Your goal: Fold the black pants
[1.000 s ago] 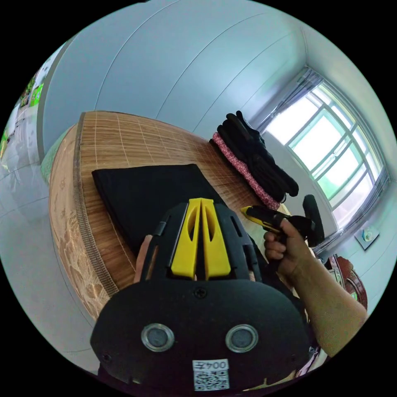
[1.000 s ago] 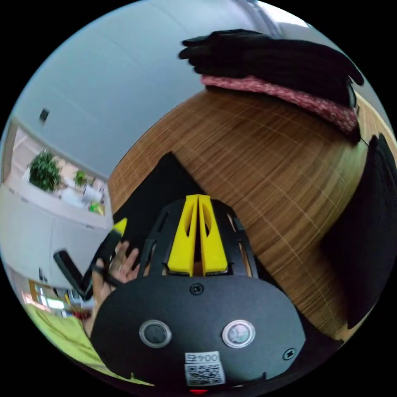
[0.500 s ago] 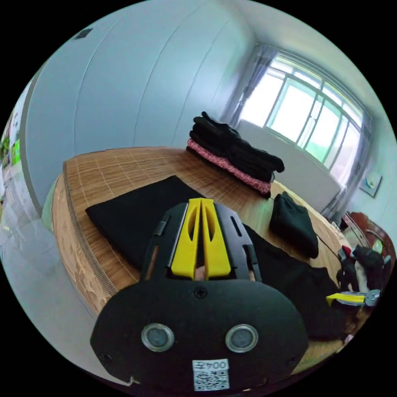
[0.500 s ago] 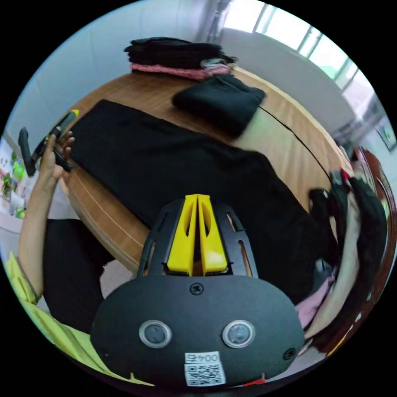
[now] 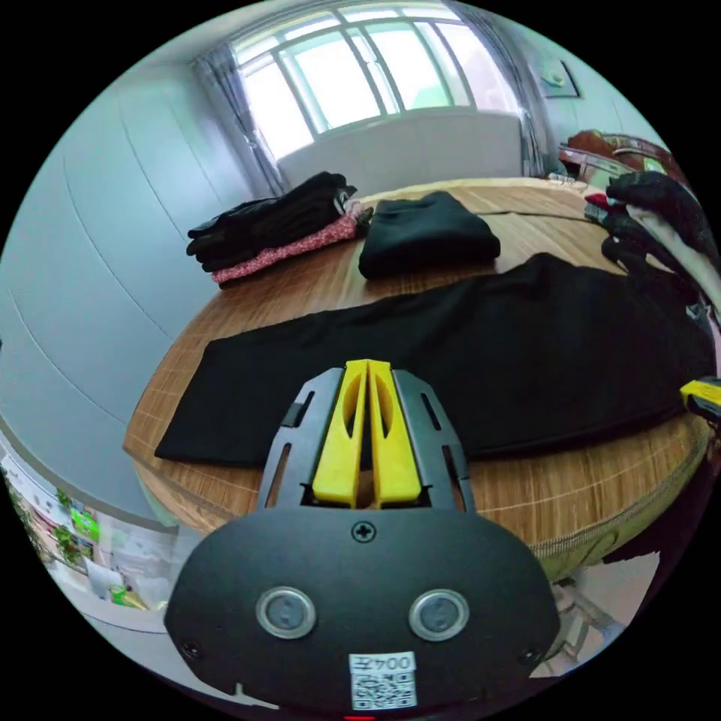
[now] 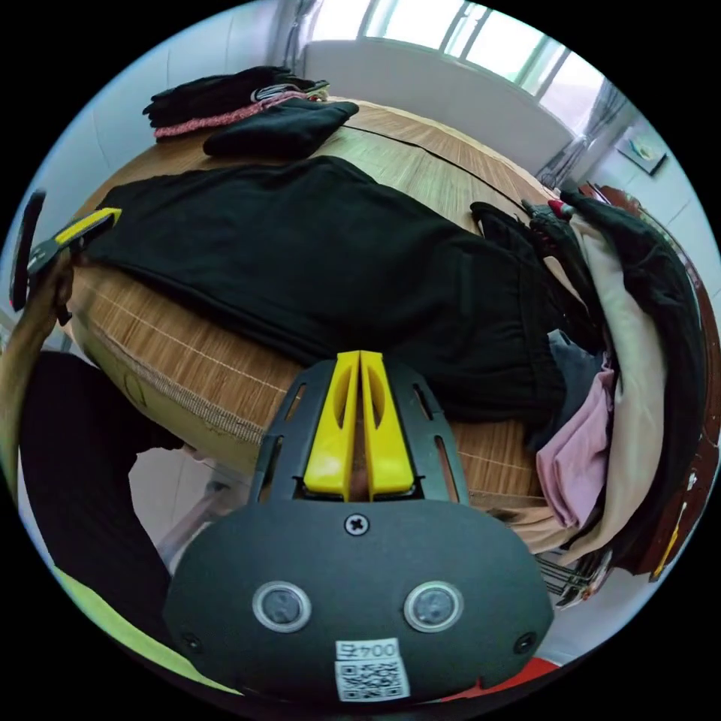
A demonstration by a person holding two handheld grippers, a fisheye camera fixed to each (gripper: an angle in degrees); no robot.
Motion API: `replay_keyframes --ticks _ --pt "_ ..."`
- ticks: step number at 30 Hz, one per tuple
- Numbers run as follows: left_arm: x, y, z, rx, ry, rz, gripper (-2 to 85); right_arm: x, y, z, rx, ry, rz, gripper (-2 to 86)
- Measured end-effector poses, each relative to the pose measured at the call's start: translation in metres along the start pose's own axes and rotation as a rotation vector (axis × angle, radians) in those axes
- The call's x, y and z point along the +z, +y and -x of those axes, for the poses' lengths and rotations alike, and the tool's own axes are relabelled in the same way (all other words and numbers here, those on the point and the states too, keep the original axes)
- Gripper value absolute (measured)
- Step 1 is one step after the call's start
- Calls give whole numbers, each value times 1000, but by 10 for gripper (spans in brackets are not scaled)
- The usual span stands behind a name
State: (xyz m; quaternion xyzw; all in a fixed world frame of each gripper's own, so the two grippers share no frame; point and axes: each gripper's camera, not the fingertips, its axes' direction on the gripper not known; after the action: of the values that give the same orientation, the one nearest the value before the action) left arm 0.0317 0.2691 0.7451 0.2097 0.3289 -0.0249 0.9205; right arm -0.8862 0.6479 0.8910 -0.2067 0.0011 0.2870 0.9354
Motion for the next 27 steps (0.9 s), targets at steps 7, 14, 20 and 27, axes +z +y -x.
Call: replay_keyframes --ticks 7,14,20,27 --pt "36 0 -24 53 30 116 2 -9 33 -1 -96 80 -53 -5" --pt "61 7 14 -39 166 153 3 -20 62 -33 -36 12 -105 -6" --pt "78 26 33 -43 141 134 6 -30 84 -92 162 -163 -126 -8" --pt "94 125 226 -784 756 -41 21 -31 116 -141 202 -340 -227 -8"
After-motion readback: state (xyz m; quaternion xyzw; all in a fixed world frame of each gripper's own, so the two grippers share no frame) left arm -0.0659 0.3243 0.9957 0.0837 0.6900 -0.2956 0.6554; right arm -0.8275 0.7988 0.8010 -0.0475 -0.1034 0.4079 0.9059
